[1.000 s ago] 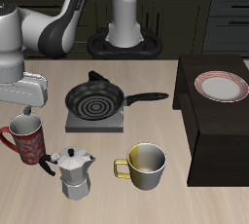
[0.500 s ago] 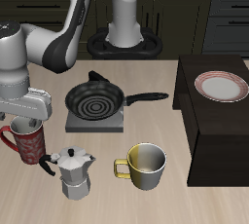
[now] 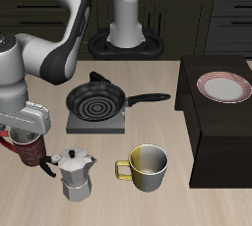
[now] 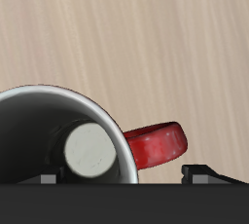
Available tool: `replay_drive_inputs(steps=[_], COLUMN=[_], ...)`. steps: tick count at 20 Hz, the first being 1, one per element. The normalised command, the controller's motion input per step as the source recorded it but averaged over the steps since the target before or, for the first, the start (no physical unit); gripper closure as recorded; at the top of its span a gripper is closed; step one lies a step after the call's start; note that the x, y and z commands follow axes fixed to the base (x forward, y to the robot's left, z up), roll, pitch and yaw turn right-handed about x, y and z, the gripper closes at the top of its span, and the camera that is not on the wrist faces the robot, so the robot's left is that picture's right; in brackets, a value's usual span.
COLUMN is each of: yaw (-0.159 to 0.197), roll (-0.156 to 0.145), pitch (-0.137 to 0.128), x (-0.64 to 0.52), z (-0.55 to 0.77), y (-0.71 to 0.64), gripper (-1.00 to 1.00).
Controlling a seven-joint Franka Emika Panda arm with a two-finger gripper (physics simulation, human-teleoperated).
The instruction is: Place the red mug on the plate
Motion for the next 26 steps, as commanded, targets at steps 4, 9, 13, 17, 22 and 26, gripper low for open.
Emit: replay_drive_inputs(steps=[4, 9, 13, 17, 22, 26], yaw=[-0.043, -0.054, 0.013, 0.015, 0.024, -0.013], roll=[0.008, -0.013, 0.006, 0.011, 0.021, 0.019], pitch=[-0.002, -0.022, -0.019, -0.031, -0.043, -0.046], x=[-0.04, -0.03, 0.02, -0.02, -0.12, -0.21], z=[-0.04, 0.17, 0.14, 0.28, 0.37, 0.46], y=[0.01, -0.02, 0.06, 0.19, 0.32, 0.33], gripper=[1.0, 1.0, 1.0, 1.0, 1.0, 1.0])
